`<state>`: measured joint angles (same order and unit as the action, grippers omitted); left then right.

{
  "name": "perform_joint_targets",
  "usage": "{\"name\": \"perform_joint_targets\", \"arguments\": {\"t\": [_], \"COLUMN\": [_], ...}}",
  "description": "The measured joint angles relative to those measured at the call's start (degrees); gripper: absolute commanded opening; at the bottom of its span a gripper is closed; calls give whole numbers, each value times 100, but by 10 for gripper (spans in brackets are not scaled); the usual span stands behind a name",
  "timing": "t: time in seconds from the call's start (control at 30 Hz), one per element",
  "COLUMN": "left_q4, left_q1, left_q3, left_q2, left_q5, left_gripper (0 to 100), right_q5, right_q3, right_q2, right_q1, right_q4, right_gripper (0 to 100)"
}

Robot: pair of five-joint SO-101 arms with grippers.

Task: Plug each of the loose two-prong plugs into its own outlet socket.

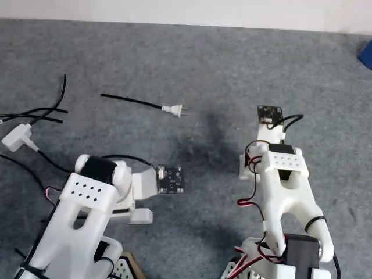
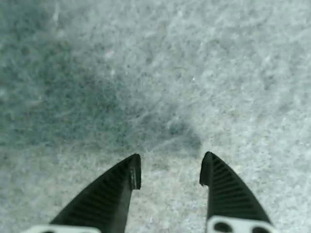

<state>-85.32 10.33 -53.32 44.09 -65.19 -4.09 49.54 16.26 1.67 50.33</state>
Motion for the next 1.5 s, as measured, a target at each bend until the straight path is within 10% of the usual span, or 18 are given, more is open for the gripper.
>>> {"name": "perform_joint_targets", "arguments": {"t": [0.87,1.5], "left_q4": [1204,-870], "left_q1": [44,141], "left_q3": [-273,290], "left_q2": [-985,70], "left_q5": [44,35], "left_gripper": [210,210], "right_q5": [0,-79], "right_q3": [0,0], "right_q2": [0,0], "right_q1": [0,0], "right_q4": [0,0], "right_gripper": [198,198]}}
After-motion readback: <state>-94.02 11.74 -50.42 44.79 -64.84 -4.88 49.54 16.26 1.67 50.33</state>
